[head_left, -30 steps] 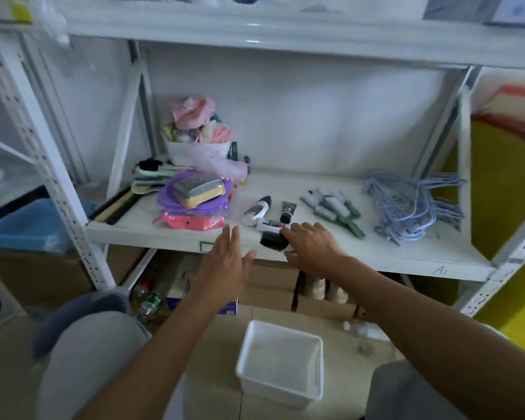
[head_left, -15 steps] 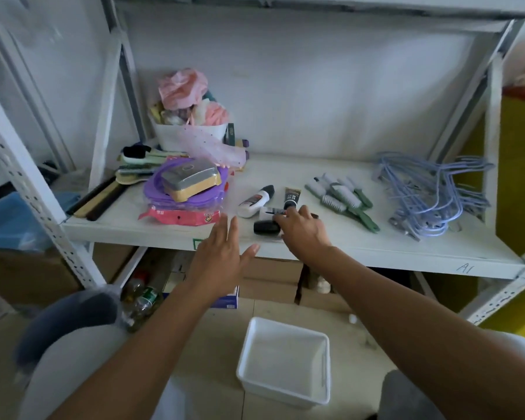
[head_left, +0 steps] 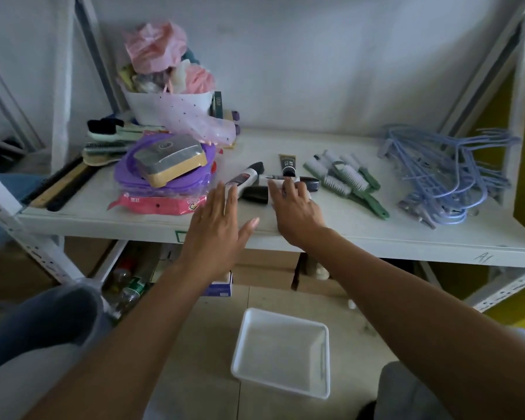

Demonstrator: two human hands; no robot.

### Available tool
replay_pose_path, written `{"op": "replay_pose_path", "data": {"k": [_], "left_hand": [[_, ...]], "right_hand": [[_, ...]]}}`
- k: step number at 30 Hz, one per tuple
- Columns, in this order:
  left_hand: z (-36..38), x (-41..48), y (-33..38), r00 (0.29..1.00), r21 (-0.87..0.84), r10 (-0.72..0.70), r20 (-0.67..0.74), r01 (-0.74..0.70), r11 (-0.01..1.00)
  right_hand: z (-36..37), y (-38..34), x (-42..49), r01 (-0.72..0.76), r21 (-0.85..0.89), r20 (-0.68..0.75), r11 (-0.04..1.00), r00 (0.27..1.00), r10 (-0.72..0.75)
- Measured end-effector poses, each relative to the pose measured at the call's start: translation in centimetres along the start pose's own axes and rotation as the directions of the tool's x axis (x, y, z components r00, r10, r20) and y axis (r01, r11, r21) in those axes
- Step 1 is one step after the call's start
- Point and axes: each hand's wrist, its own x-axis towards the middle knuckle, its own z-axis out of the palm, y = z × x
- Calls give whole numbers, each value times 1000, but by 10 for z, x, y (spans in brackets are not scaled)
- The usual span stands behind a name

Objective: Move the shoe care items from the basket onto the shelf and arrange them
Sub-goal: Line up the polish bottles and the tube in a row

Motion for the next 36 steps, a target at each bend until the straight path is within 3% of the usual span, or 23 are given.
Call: {"op": "replay_pose_path", "data": {"k": [4, 19, 23, 29, 36], "left_hand": [[-3, -9, 1, 1000, -23, -15, 9, 15, 1000], [-47, -1, 31, 1000, 12, 21, 12, -21, 1000], [-35, 23, 33, 997, -7, 38, -67, -39, 999], [2, 65, 36, 992, -4, 76, -100, -77, 997], [18, 111, 15, 995, -126, 24, -97, -37, 991]], "right_hand": [[-12, 9, -8, 38, 56, 54, 998, 998, -41], [-91, 63, -46, -18, 138, -76, 990, 997, 28], [-78, 63, -32, -75, 245, -101, 967, 990, 102], [-58, 57, 22, 56, 263, -108, 963, 994, -28], [-30, 71, 65, -6, 320, -40, 947, 999, 20]]}}
